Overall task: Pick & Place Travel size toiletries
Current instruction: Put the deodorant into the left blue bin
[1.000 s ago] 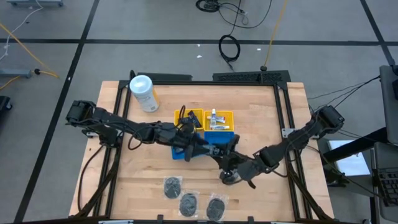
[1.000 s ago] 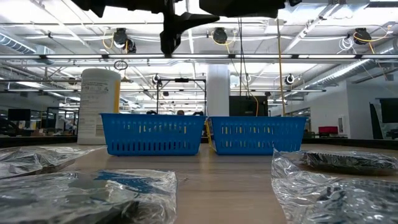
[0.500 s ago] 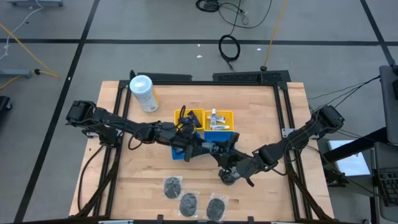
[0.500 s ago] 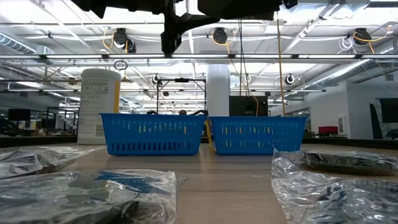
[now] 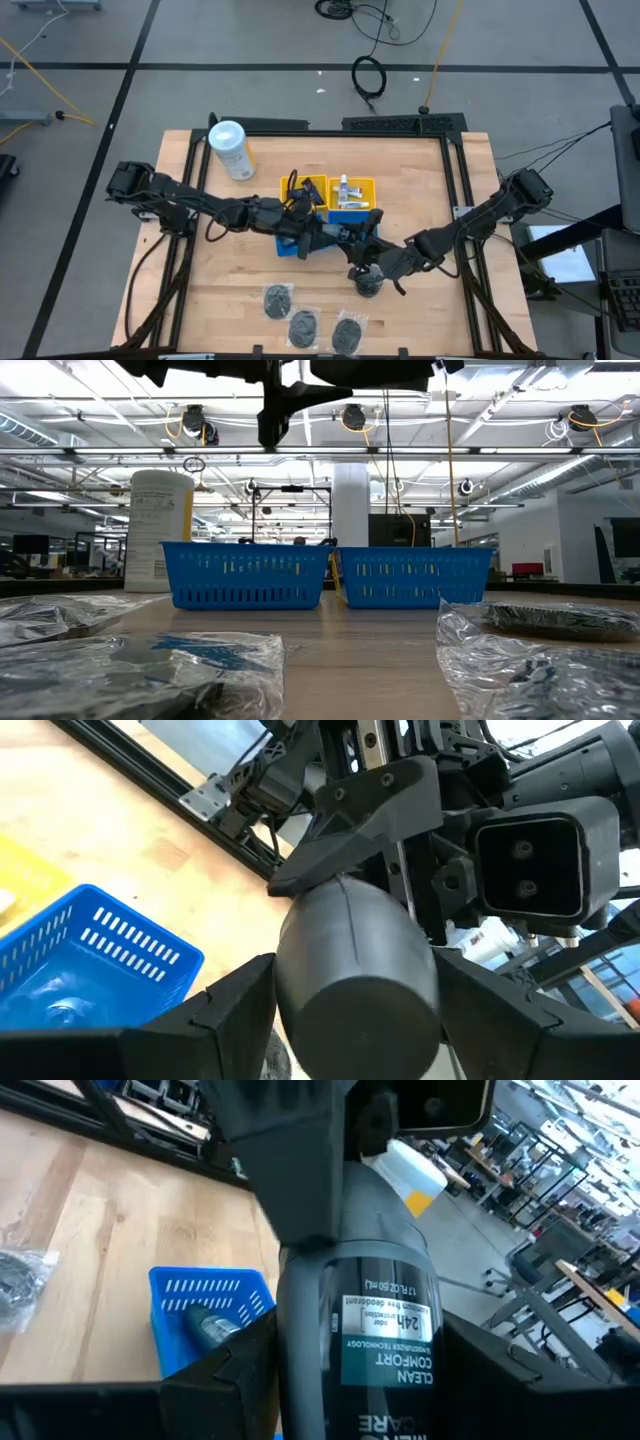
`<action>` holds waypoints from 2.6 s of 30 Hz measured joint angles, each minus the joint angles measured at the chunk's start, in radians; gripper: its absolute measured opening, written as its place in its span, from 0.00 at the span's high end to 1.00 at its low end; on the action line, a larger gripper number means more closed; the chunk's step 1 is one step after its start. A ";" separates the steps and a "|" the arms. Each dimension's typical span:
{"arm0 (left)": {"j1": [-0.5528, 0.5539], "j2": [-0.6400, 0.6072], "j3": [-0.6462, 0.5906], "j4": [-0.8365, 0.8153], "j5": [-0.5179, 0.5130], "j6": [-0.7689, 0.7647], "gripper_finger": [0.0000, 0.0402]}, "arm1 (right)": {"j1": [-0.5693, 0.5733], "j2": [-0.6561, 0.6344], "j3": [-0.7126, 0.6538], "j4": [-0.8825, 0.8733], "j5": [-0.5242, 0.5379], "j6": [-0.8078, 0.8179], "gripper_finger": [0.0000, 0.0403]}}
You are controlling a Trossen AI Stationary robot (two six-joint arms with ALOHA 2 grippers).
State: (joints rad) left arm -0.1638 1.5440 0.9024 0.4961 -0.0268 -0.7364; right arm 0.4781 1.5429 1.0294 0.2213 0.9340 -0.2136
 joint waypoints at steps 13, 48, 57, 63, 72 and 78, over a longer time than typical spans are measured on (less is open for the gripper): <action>0.007 0.000 0.000 -0.007 -0.027 -0.006 0.54 | -0.030 0.001 -0.001 -0.007 -0.045 0.016 0.51; 0.041 -0.076 -0.001 -0.230 0.007 0.087 0.54 | -0.025 0.000 -0.096 -0.023 -0.098 0.097 0.44; 0.014 -0.211 0.001 -0.613 -0.137 0.060 0.54 | -0.024 0.000 -0.107 -0.036 -0.099 0.124 0.44; -0.040 -0.230 0.002 -0.737 -0.203 0.009 0.54 | -0.024 0.000 -0.107 -0.025 -0.099 0.123 0.45; -0.137 -0.195 0.001 -0.803 -0.362 -0.026 0.54 | -0.024 0.000 -0.106 -0.015 -0.099 0.124 0.45; -0.153 -0.108 0.001 -0.789 -0.394 -0.054 0.54 | -0.025 0.000 -0.106 -0.008 -0.100 0.134 0.45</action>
State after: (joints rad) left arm -0.3168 1.4365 0.9031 -0.2933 -0.4206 -0.7903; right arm 0.4534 1.5433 0.9230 0.2134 0.8340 -0.0800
